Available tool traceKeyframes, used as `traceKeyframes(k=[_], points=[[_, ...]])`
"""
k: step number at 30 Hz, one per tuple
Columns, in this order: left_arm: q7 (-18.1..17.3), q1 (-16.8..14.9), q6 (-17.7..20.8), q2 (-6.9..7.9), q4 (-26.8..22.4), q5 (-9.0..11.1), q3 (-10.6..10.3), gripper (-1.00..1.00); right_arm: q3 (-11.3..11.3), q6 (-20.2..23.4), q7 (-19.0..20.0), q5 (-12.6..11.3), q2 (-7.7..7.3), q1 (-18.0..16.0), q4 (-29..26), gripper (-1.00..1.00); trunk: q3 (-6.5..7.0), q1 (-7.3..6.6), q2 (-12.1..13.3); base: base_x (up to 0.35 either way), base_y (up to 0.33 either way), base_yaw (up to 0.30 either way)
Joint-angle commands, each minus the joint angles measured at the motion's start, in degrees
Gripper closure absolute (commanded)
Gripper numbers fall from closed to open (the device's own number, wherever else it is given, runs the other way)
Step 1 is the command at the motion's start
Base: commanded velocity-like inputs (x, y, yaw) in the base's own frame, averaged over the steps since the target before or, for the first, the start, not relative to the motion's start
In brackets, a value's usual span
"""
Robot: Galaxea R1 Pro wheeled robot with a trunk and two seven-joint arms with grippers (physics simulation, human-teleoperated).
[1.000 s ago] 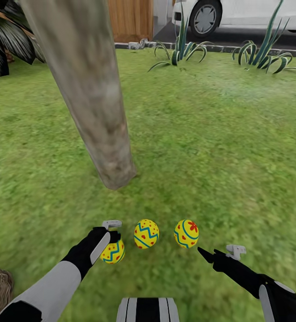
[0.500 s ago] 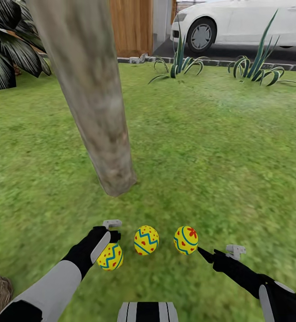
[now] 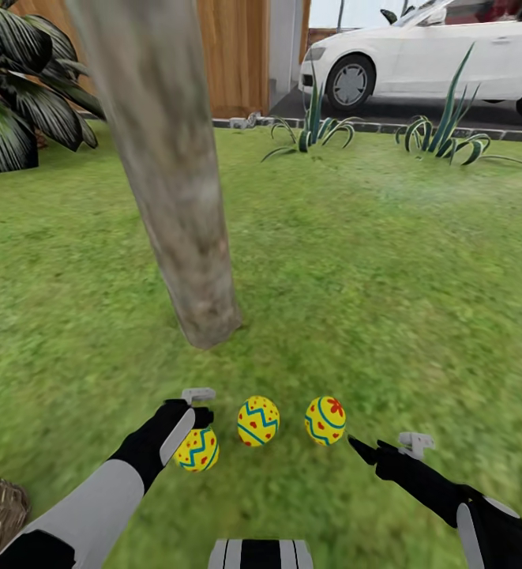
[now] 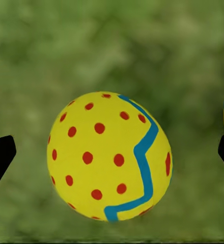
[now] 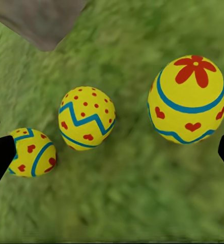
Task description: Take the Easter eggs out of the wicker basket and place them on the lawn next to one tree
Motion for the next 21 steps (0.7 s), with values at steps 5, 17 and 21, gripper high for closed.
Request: traceKeyframes(k=[5,17,21], points=[[1.0,-0.1,0.1,0.02,-0.1,0.6,-0.3,-1.0,-0.2,-0.9,0.3,-0.6,0.06,0.0,0.0,-1.0,1.07,-0.17,0.1,-0.325,0.0,0.0],[2.5,0.0,0.1,0.02,-1.1,0.7,-0.1,-1.0,0.0,-3.7,0.1,-0.3,0.06,0.0,0.0,-1.0,3.73,-0.48,0.2,-0.201,0.0,0.0],[2.5,0.0,0.1,0.02,-1.2,0.6,-0.1,-1.0,0.0,-3.6,0.0,-0.2,0.06,0.0,0.0,-1.0,4.62,-0.58,0.3,-0.018,0.0,0.0]])
